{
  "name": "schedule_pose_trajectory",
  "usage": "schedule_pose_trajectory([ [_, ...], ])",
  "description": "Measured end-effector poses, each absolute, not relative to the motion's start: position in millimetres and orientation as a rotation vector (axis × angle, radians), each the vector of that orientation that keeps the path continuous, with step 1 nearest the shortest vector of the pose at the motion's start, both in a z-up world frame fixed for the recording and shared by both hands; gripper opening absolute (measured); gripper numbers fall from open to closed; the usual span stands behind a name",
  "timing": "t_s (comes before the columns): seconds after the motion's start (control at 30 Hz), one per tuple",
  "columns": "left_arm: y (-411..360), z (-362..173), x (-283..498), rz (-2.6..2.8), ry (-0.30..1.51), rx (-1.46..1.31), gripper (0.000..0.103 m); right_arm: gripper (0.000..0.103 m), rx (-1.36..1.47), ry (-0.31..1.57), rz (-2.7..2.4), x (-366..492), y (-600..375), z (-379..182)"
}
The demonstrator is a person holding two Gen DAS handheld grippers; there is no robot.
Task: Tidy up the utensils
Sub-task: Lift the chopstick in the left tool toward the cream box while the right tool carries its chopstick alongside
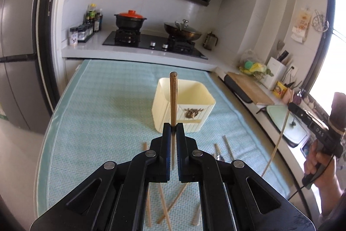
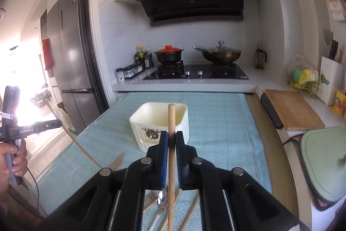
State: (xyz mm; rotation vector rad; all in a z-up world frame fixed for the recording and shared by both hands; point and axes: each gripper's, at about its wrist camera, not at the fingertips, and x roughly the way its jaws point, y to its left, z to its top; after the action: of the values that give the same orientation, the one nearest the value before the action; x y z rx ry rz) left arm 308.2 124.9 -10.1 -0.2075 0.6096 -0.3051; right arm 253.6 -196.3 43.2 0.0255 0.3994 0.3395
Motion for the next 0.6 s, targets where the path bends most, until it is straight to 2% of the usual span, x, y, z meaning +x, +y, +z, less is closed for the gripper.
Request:
schedule_pose_trajectory([
  [0.3,116.8,33.7,343.5,-0.357,0.569,-0.236,0.003,0.007,0.096,0.31,0.348,292.3,-181.1,70.6],
  [0.6,105.2,85.2,413.1,-0.358,0.535,-0.215,0.003,0.007,0.096,0.203,0.359,362.7,-146.9,124.2],
])
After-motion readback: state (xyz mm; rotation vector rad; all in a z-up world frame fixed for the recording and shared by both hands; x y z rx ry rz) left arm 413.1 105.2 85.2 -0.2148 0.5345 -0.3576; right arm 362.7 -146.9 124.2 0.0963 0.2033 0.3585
